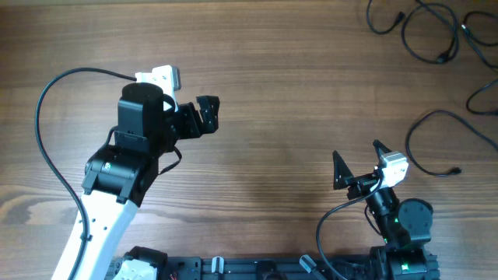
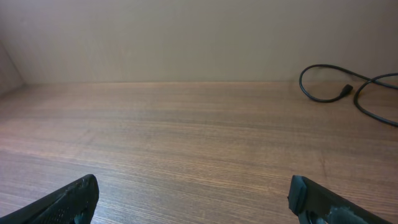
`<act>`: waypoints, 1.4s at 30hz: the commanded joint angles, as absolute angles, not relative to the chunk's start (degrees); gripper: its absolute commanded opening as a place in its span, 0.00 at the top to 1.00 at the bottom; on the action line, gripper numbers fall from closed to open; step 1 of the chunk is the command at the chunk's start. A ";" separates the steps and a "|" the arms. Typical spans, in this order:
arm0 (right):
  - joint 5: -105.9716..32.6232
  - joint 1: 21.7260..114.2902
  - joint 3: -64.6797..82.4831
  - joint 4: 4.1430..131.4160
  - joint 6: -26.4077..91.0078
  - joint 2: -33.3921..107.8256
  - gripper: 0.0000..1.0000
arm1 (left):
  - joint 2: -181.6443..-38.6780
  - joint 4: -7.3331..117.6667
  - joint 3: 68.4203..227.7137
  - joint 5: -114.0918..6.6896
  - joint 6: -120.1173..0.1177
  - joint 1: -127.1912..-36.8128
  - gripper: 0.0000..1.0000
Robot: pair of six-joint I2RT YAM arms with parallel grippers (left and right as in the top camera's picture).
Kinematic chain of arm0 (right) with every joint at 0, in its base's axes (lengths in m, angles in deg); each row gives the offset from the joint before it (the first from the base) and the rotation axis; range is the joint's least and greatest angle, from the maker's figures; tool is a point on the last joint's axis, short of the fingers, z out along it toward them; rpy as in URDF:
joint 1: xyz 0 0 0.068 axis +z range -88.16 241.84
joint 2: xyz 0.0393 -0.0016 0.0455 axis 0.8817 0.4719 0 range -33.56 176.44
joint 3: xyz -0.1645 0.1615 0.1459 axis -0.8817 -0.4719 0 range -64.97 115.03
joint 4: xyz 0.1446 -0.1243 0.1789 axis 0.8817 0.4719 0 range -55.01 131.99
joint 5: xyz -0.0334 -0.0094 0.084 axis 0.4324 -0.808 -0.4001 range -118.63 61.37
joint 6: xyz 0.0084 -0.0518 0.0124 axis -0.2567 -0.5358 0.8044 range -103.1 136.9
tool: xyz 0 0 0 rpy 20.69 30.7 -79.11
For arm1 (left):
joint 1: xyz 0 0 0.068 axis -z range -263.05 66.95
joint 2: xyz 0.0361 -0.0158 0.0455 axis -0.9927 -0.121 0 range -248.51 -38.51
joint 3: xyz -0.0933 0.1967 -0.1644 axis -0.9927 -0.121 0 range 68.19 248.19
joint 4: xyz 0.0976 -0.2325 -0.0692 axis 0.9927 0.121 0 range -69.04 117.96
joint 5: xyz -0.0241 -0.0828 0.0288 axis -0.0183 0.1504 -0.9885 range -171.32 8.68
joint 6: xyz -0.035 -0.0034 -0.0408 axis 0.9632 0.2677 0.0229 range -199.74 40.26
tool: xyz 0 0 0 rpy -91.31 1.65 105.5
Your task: Untangle cables
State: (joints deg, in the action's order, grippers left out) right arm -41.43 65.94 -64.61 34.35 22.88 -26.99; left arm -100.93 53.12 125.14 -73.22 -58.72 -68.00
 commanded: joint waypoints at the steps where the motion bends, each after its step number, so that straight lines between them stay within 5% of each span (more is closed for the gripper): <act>1: -41.01 66.29 -64.61 34.15 23.45 -26.64 0.00 | -101.19 52.99 125.58 -72.59 -59.84 -67.72 0.00; 25: -41.01 66.29 -64.64 34.09 23.32 -33.28 0.00 | -98.76 52.99 125.58 -72.59 -59.84 -67.72 0.00; 42: -41.03 66.29 -64.64 34.09 23.29 -33.28 0.00 | -72.05 55.22 116.35 -73.63 -59.81 -70.49 0.00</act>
State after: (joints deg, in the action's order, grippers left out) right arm -41.43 65.94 -64.61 34.17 22.88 -32.52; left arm -77.08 54.65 121.86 -73.31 -58.94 -68.83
